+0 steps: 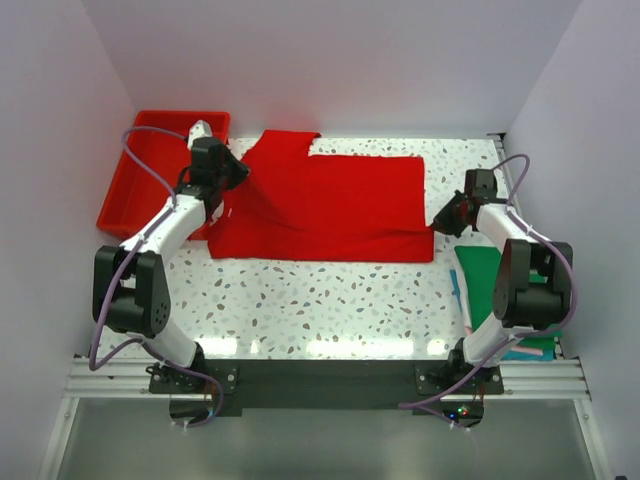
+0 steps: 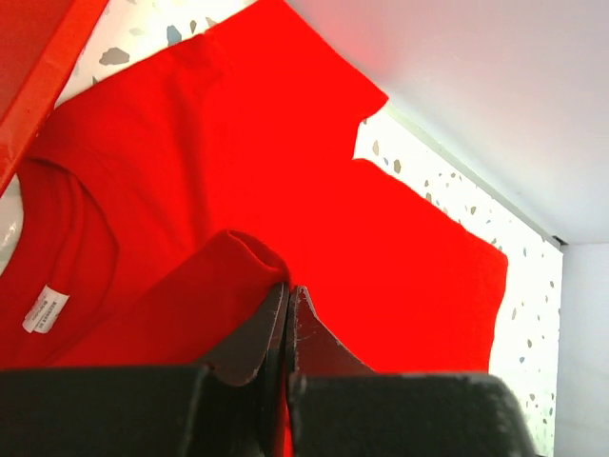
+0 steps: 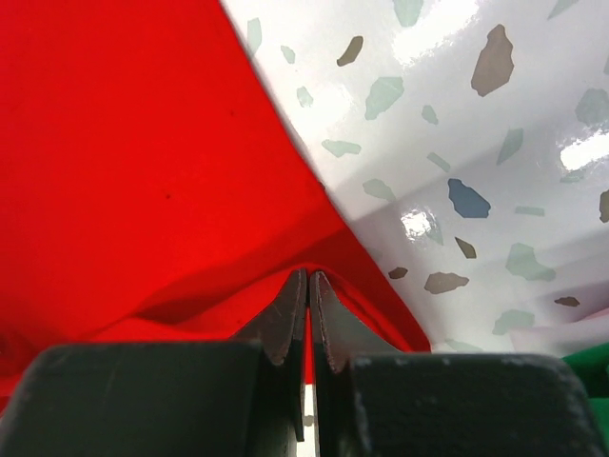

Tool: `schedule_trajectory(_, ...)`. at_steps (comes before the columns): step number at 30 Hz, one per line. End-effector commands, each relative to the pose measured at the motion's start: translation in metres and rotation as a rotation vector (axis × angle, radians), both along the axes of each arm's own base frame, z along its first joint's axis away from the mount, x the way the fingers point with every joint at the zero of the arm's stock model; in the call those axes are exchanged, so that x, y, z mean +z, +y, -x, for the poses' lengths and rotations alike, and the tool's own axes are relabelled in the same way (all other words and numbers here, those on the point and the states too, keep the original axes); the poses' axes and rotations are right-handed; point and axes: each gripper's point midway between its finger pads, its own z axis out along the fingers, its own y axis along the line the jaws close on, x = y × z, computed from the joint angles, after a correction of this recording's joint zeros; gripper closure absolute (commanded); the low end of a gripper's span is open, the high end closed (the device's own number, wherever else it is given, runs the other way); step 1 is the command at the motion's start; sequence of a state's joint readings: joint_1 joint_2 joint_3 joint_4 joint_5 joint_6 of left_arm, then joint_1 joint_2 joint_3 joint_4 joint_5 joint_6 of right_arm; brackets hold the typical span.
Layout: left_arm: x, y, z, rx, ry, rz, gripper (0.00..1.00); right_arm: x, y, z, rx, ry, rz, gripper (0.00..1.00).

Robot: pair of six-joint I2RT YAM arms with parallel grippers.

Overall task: Fold and stack the t-shirts
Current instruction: Fold the tshirt

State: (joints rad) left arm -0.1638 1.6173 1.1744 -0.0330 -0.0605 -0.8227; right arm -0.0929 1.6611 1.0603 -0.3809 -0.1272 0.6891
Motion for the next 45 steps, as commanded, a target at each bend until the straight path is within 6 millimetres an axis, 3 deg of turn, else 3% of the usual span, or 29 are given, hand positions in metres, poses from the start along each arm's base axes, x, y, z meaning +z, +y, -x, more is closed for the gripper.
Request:
schedule_trajectory(1, 0.039, 0.012, -0.006, 0.036, -0.085, -0.029, 1.00, 0.014, -0.002, -0.018, -0.004, -0.049, -0.012, 1.00)
schedule_trajectory(11, 0.032, 0.027, -0.012, 0.061, -0.066, -0.026, 1.00, 0.010, -0.001, -0.027, 0.000, -0.032, -0.024, 1.00)
schedule_trajectory(20, 0.012, 0.033, -0.019, 0.063, -0.030, -0.032, 1.00, -0.002, 0.001, -0.036, 0.019, -0.011, -0.032, 1.00)
schedule_trajectory(23, 0.003, 0.030, -0.023, 0.041, -0.024, -0.035, 1.00, -0.003, 0.000, -0.040, 0.030, -0.008, -0.028, 0.84)
schedule_trajectory(24, 0.009, 0.028, -0.029, 0.032, -0.054, -0.030, 1.00, -0.002, 0.000, -0.042, 0.033, -0.013, -0.026, 0.67)
schedule_trajectory(27, 0.011, 0.013, -0.044, -0.054, -0.099, -0.023, 0.96, 0.007, 0.000, -0.044, 0.039, -0.022, -0.018, 0.42)
schedule_trajectory(28, -0.002, 0.007, -0.050, -0.091, -0.082, -0.028, 0.89, 0.009, 0.000, -0.043, 0.039, -0.025, -0.017, 0.38)
schedule_trajectory(29, 0.007, -0.001, -0.058, -0.130, -0.105, -0.020, 0.85, 0.011, -0.002, -0.042, 0.036, -0.025, -0.010, 0.36)
schedule_trajectory(31, -0.003, -0.019, -0.061, -0.208, -0.064, -0.012, 0.77, 0.016, -0.001, -0.038, 0.036, -0.032, -0.005, 0.32)
schedule_trajectory(32, -0.008, -0.019, -0.064, -0.206, -0.044, -0.022, 0.71, 0.027, 0.000, -0.036, 0.037, -0.056, -0.001, 0.32)
schedule_trajectory(33, -0.011, -0.016, -0.063, -0.187, -0.033, -0.031, 0.64, 0.025, 0.002, -0.029, 0.042, -0.049, 0.003, 0.32)
schedule_trajectory(34, -0.003, -0.015, -0.059, -0.165, -0.042, -0.026, 0.48, 0.027, 0.006, -0.026, 0.053, -0.053, 0.014, 0.32)
schedule_trajectory(35, -0.014, -0.010, -0.049, -0.142, -0.014, -0.029, 0.40, 0.038, 0.008, -0.021, 0.057, -0.078, 0.027, 0.32)
schedule_trajectory(37, -0.004, 0.002, -0.035, -0.073, -0.009, -0.040, 0.33, 0.028, 0.014, -0.003, 0.066, -0.055, 0.036, 0.32)
schedule_trajectory(38, -0.015, 0.006, -0.023, -0.056, 0.029, -0.043, 0.32, 0.025, 0.016, 0.009, 0.061, -0.053, 0.029, 0.33)
schedule_trajectory(42, -0.011, 0.032, 0.020, 0.112, 0.074, -0.109, 0.32, 0.019, 0.034, 0.036, 0.096, -0.059, 0.047, 0.35)
schedule_trajectory(43, 0.003, 0.032, 0.033, 0.144, 0.054, -0.097, 0.36, 0.016, 0.033, 0.040, 0.089, -0.056, 0.065, 0.37)
schedule_trajectory(44, -0.016, 0.038, 0.053, 0.172, 0.114, -0.115, 0.37, 0.015, 0.034, 0.043, 0.085, -0.056, 0.066, 0.37)
schedule_trajectory(45, -0.020, 0.044, 0.064, 0.212, 0.122, -0.126, 0.40, 0.011, 0.037, 0.051, 0.092, -0.049, 0.067, 0.38)
